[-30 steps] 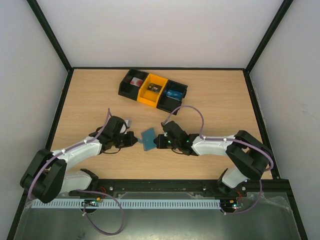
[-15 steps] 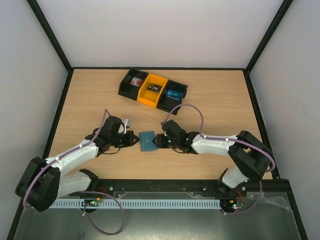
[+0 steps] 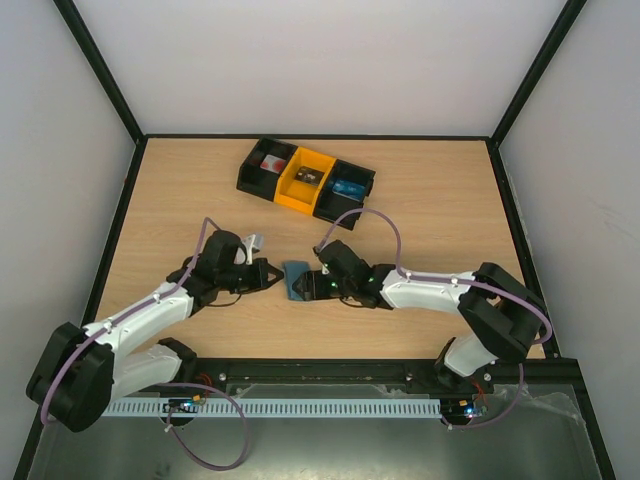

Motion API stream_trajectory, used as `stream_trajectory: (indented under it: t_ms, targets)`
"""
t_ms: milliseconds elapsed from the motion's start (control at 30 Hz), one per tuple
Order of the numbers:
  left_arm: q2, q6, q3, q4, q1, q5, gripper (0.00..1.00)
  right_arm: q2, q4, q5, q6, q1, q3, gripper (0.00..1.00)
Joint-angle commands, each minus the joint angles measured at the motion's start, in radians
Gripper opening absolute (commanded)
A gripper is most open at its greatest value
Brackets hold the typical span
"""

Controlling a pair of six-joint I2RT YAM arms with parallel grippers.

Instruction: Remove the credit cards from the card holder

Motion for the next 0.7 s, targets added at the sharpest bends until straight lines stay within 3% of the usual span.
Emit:
stream_trajectory:
  t_ms: [0, 500, 667]
  targets:
    - [-0.021, -0.035, -0.005, 0.041, 0.007, 0.042, 0.02, 0.004, 0.014, -0.008, -0.012, 0.017, 0.029, 0.7]
    - [-0.053, -0.066, -0.005, 0.048, 0.007, 0.06, 0.02, 0.056, -0.005, 0.026, -0.028, 0.018, 0.048, 0.71]
    - [-0.051, -0.062, -0.004, 0.046, 0.007, 0.062, 0.02, 0.05, -0.026, 0.064, -0.035, 0.019, 0.048, 0.63]
